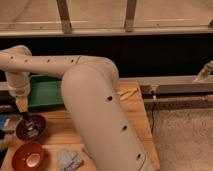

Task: Wipe purple bowl with brush

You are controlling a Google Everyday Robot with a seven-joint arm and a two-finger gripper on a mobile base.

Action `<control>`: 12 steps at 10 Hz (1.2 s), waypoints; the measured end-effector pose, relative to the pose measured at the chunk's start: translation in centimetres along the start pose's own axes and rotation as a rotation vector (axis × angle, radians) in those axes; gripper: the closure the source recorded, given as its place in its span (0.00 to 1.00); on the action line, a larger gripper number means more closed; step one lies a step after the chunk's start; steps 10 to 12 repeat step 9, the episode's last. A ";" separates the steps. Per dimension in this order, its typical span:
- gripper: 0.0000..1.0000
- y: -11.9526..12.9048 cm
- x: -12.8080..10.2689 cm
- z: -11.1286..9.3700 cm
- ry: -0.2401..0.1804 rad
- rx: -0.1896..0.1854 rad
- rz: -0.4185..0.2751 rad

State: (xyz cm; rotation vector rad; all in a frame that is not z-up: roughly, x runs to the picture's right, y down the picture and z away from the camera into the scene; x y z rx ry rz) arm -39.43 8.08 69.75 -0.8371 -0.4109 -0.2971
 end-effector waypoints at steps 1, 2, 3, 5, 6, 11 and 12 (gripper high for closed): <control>1.00 -0.2 0.8 0.1 0.012 -0.008 0.016; 1.00 -0.8 2.0 0.0 0.024 -0.011 0.037; 1.00 -1.5 3.0 -0.2 0.034 -0.013 0.052; 1.00 -2.9 3.9 -0.2 0.048 -0.014 0.052; 1.00 -3.6 3.4 -0.2 0.051 -0.011 0.038; 1.00 -4.1 0.7 -0.7 0.013 0.010 -0.018; 1.00 -4.1 0.7 -0.7 0.013 0.010 -0.018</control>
